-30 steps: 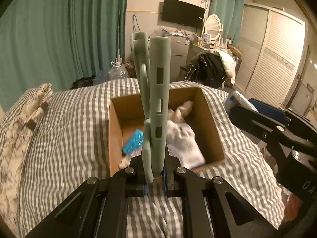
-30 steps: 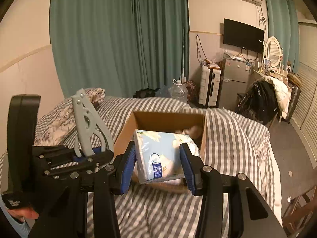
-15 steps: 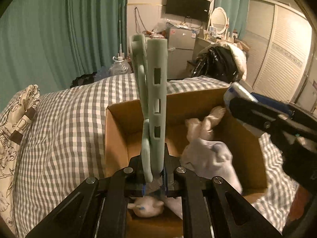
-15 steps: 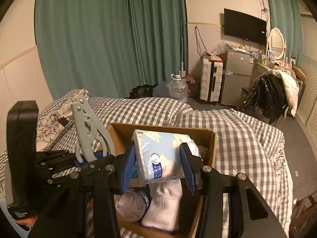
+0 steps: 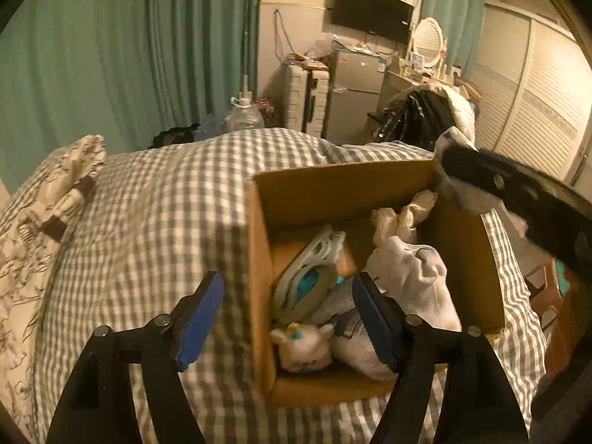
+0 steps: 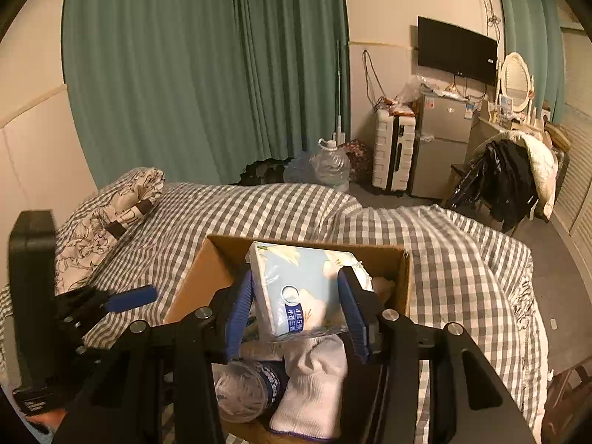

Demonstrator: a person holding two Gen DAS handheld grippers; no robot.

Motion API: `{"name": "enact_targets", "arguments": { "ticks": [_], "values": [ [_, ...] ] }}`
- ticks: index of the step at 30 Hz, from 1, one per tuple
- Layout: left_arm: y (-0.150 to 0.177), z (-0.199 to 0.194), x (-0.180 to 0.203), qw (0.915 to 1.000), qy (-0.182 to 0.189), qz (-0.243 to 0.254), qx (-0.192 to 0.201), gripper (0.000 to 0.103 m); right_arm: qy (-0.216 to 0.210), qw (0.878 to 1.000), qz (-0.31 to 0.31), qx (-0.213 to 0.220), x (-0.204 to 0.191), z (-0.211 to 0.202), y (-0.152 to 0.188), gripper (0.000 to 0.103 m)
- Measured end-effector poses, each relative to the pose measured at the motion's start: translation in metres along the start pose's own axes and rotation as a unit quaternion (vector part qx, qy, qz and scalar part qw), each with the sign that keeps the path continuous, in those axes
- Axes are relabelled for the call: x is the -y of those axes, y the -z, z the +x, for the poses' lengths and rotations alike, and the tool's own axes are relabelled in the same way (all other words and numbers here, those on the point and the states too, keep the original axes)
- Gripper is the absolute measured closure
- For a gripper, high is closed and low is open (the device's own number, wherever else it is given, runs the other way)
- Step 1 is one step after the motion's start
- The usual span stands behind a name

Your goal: Organize objects

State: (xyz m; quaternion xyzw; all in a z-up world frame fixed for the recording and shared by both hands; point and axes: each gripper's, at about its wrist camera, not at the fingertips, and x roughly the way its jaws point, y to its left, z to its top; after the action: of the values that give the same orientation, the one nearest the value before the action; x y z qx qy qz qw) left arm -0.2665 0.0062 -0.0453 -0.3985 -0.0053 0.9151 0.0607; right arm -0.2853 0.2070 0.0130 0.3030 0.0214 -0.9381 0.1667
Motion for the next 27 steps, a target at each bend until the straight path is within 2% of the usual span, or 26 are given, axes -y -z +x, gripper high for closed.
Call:
{"name": "enact_targets", "arguments": {
  "ticks": [1,2,4,8,13,17,22,25,27],
  "values": [
    [0.000,-0.005,-0.002,1.0000,-0.006,-0.002,0.002,0.025,-0.003,1.000,0.000,0.008,-0.002,0.001,-0.004,0.046],
    [0.002,-0.011,-0.004,0.9999,-0.011,-0.003,0.004,0.025,-0.002,1.000,0.000,0.013,-0.003,0.002,-0.005,0.028],
    [0.005,-0.021,-0.008,0.9998,-0.015,-0.005,0.007,0.025,0.016,1.000,0.001,0.026,-0.005,0.000,-0.010,0.018],
    [0.010,-0.050,-0.010,0.9992,-0.031,-0.005,0.023,0.012,0.019,0.999,0.008,0.033,-0.008,-0.027,-0.008,0.018],
    [0.010,-0.095,-0.006,0.9977,-0.039,0.000,0.055,0.011,0.045,0.998,0.004,0.049,-0.005,-0.085,-0.006,0.017],
    [0.006,-0.135,-0.001,0.9948,-0.039,-0.004,0.094,0.001,0.070,0.995,-0.004,0.065,-0.006,-0.141,-0.010,0.013],
    [0.009,-0.183,0.012,0.9870,-0.037,0.001,0.156,0.000,0.101,0.990,-0.004,0.094,-0.015,-0.212,0.000,0.008],
    [0.015,-0.200,0.018,0.9834,-0.028,0.003,0.179,0.000,0.103,0.988,0.000,0.115,-0.023,-0.241,0.015,0.001],
    [0.022,-0.208,0.022,0.9807,-0.024,-0.001,0.194,0.000,0.108,0.987,0.004,0.116,-0.029,-0.249,0.024,0.000]
  ]
}}
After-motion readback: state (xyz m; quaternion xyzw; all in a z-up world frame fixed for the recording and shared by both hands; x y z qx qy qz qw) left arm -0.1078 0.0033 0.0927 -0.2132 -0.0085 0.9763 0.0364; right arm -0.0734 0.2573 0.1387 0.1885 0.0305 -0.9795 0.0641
